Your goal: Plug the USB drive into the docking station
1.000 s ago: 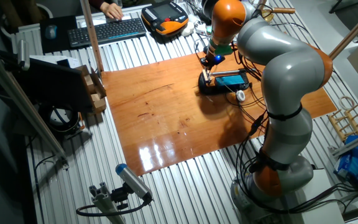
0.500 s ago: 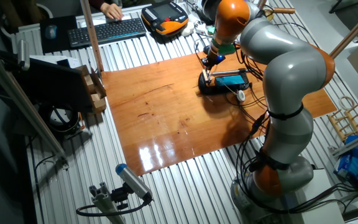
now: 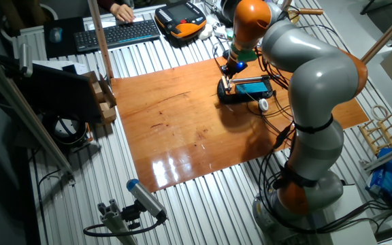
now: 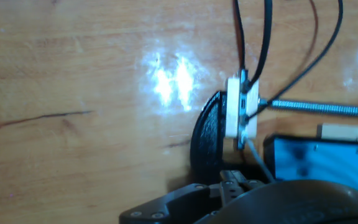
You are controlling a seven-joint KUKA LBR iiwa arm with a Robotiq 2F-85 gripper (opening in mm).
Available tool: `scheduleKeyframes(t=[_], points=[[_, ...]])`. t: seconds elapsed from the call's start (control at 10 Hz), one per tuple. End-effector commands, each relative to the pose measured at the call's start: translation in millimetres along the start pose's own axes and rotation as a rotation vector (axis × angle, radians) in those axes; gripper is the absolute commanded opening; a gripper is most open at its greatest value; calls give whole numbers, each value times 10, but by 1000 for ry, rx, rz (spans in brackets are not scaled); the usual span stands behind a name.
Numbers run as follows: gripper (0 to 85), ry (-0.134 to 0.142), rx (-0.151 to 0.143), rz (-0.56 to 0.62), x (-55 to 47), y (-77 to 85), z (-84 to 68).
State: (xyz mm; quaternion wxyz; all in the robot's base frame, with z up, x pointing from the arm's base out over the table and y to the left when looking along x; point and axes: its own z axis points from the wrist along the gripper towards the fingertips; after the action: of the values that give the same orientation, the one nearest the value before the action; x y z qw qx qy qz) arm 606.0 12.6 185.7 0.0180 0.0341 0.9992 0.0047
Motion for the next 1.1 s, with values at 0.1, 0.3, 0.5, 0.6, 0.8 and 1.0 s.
scheduleKeyframes(t=[0.1, 0.3, 0.5, 0.6, 0.8, 1.0], points=[[0, 6, -8, 36, 78, 25, 16], [0, 11, -9, 41, 94, 18, 6], [0, 16, -15, 48, 93, 21, 6], [0, 16, -18, 55, 92, 30, 3], [0, 12, -11, 74, 80, 67, -5], [0, 16, -2, 93, 62, 93, -32]])
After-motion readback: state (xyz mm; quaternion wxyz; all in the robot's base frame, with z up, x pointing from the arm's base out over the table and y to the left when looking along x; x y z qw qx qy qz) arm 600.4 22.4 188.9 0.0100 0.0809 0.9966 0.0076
